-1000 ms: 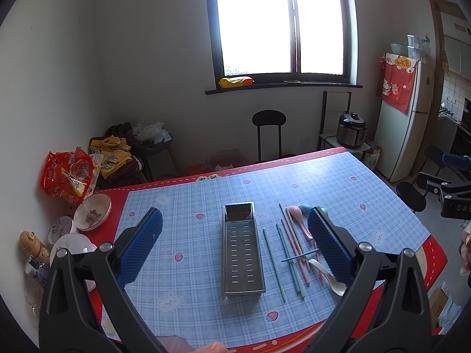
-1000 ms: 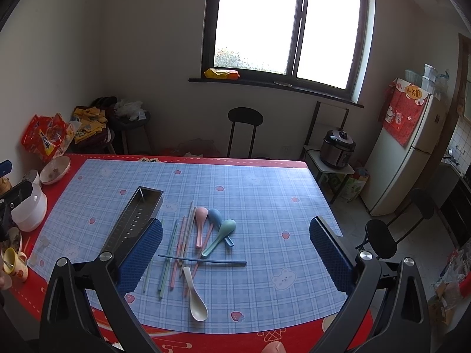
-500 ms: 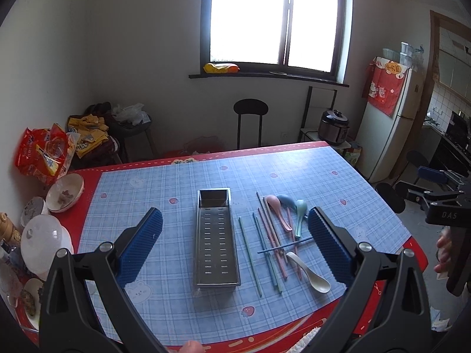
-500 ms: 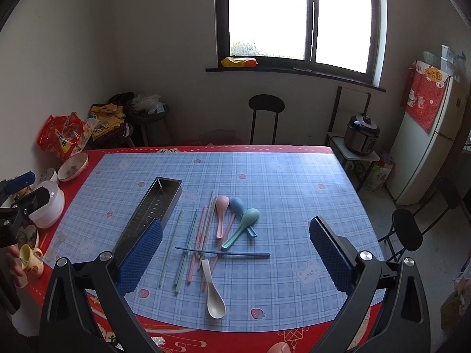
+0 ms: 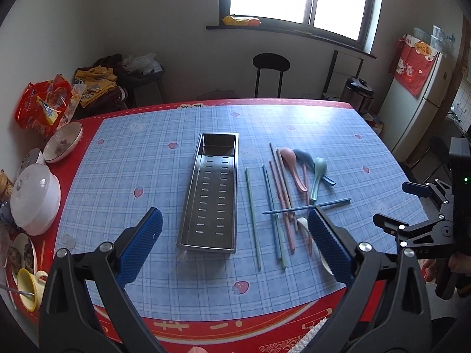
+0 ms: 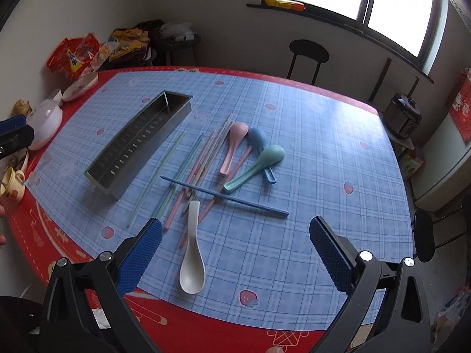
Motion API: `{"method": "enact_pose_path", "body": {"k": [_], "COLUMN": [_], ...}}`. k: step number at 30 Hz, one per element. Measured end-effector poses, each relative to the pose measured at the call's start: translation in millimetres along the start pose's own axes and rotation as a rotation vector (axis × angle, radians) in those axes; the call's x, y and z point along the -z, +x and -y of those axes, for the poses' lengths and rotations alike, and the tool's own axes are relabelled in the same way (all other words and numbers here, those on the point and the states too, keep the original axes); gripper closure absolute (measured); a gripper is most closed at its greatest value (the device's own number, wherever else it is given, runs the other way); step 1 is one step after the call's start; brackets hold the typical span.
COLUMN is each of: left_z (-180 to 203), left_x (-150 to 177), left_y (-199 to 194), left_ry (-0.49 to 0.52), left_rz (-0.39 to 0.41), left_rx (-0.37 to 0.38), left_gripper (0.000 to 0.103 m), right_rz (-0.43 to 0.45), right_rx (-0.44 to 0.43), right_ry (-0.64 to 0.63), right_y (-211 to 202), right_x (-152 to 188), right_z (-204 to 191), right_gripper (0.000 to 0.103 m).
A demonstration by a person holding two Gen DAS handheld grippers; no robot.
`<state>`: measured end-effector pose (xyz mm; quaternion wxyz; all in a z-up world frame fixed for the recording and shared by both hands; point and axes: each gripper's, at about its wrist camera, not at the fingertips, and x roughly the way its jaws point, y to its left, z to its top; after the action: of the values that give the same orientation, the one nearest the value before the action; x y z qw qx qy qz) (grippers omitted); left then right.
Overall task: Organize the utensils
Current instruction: 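Move the right tool to the cream spoon and close on its handle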
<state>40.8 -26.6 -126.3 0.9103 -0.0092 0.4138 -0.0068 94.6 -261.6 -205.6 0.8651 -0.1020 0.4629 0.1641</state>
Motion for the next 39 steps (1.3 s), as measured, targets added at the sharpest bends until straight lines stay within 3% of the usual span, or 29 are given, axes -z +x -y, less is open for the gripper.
{"method": "enact_pose_path", "body": {"k": [5, 10, 14, 18, 24, 27, 35, 39], "left_z": [9, 10, 12, 11, 23, 22, 14, 15], "left_x": [19, 34, 39, 34, 25, 24, 17, 15], "left_y": [28, 49, 64, 74, 96, 108, 127, 134], "left_ry": [-0.017, -0.048, -0.020, 0.014, 0.129, 0.141, 0.162, 0.182], "left_rz": [-0.076, -0.160, -0.207, -0.197, -0.200, -0.212, -0.233, -0.244], "left_rx": [-0.019, 0.004, -0.056, 0.021, 0.086, 0.127, 0.174, 0.190], "left_gripper": [0.005, 0.006, 0.006, 0.006, 0.006, 0.006, 0.006, 0.006], "right_rz": [-0.091, -0.145, -0.192, -0.196, -0.203, -0.220, -0.203, -0.185], "right_rx": [-0.182, -0.246, -0.267, -0.283, -0.285, -0.289, -0.303, -0.321], "right_ry": [-0.025, -0.043, -0.013, 0.031, 0.003, 0.043, 0.203, 0.269], "right_y": [42, 70, 92, 101, 110, 117, 127, 128], "right_x": [15, 27, 32, 33, 33, 34, 37, 36], "right_z": [6, 0, -2, -5, -20, -23, -14, -11], "right_gripper": [0.005, 0.014, 0.027, 0.037, 0.040, 0.054, 0.068, 0.082]}}
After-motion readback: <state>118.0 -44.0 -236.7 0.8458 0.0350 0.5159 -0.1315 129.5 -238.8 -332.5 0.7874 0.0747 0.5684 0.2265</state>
